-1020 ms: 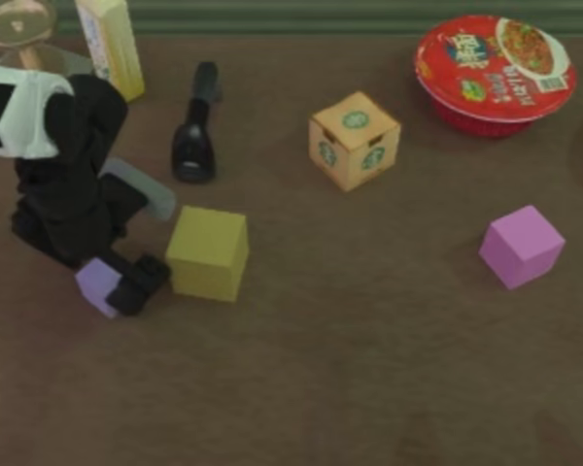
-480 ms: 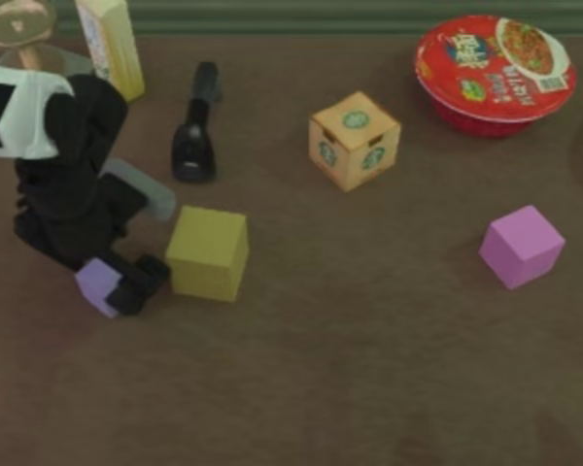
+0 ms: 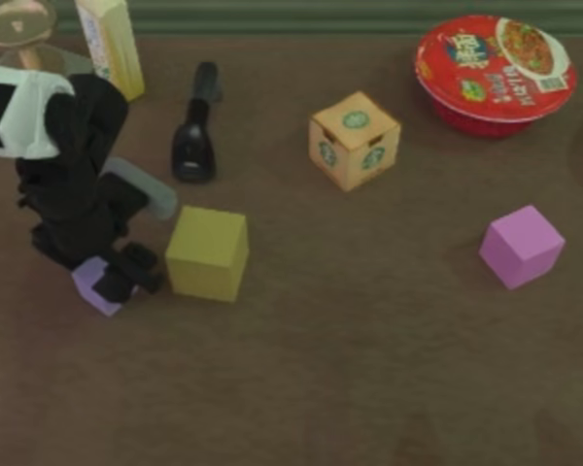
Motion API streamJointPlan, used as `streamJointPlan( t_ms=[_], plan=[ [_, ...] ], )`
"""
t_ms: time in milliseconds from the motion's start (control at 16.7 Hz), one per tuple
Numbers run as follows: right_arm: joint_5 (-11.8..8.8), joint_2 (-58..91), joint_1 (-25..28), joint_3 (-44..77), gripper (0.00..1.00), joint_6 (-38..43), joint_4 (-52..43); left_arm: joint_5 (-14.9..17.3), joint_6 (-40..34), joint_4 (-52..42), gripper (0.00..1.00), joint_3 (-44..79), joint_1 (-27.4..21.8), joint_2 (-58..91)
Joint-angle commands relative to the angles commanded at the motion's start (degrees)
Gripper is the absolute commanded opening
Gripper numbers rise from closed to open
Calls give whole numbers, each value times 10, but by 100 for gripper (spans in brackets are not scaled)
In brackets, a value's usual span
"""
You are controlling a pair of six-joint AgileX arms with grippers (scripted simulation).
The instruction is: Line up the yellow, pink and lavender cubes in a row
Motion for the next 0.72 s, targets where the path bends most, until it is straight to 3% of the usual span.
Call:
streamJointPlan(
  t_ms=[420,720],
  plan=[
    [0,0,0,0,100,0,0,0,0,0,0,0,0,0],
    [0,0,0,0,100,0,0,7,-7,-56,0,36,6,-37]
  ],
)
